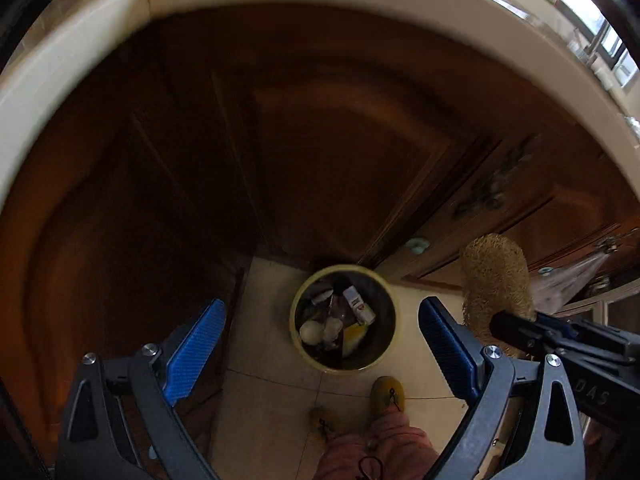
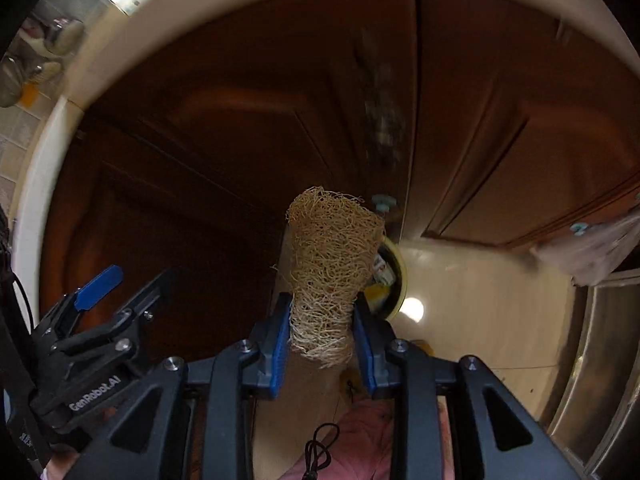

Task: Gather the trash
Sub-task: 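Open the right tool over the bin, dropping the loofah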

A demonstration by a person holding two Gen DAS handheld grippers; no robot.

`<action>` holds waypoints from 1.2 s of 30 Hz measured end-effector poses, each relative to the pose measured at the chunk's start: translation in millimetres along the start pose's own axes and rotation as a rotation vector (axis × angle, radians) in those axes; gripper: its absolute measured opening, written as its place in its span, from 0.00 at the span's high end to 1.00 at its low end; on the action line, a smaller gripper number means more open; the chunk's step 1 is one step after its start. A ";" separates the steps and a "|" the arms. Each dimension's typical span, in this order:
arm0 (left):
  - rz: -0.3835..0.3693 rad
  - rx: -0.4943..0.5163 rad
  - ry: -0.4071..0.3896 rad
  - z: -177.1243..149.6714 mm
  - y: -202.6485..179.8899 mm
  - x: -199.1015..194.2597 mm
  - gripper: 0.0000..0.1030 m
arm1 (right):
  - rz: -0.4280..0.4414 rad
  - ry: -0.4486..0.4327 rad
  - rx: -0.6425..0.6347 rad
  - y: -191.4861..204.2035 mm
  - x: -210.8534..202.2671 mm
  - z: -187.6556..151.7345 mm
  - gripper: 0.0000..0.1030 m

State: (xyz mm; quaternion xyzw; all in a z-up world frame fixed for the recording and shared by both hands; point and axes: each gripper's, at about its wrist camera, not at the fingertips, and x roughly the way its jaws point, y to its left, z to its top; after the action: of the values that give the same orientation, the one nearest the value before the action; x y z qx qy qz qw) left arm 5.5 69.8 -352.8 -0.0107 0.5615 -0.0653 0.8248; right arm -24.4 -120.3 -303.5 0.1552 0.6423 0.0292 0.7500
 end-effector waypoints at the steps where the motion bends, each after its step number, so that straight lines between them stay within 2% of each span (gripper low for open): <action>1: 0.001 -0.011 0.011 -5.3 2.1 14.8 0.06 | -0.001 0.021 0.005 -5.6 20.3 -3.5 0.71; 9: 0.024 -0.069 0.080 -40.8 17.5 124.8 0.06 | -0.021 0.122 0.013 -35.4 150.7 -21.9 0.71; 16: 0.031 -0.078 0.148 -62.5 20.7 193.5 0.06 | -0.060 0.158 -0.002 -51.9 220.2 -27.8 0.66; 19: 0.025 -0.073 0.165 -69.0 19.9 208.6 0.06 | -0.071 0.185 -0.004 -57.5 240.3 -29.1 0.60; 20: 0.024 -0.067 0.172 -70.3 18.7 212.0 0.06 | -0.078 0.195 -0.006 -59.3 244.7 -28.4 0.55; 23: 0.046 -0.054 0.192 -70.7 15.4 216.3 0.01 | -0.097 0.187 0.000 -60.5 246.5 -24.9 0.51; 24: 0.045 -0.055 0.196 -70.8 14.9 216.3 0.01 | -0.095 0.179 0.004 -61.5 245.1 -25.2 0.43; 26: 0.046 -0.059 0.202 -70.1 14.1 215.4 0.01 | -0.087 0.169 0.008 -62.1 241.4 -27.1 0.37; 31: 0.055 -0.086 0.219 -65.9 11.2 201.2 0.01 | -0.076 0.152 0.001 -62.6 224.5 -27.5 0.37; 36: 0.032 -0.116 0.258 -53.5 9.2 166.3 0.01 | -0.066 0.124 -0.003 -53.7 172.6 -23.7 0.37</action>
State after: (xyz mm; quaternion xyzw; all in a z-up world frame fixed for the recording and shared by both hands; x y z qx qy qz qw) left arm 16.8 62.0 -527.2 -0.0410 0.6660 -0.0206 0.7446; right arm -25.9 -124.7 -485.7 0.1306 0.6924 0.0152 0.7095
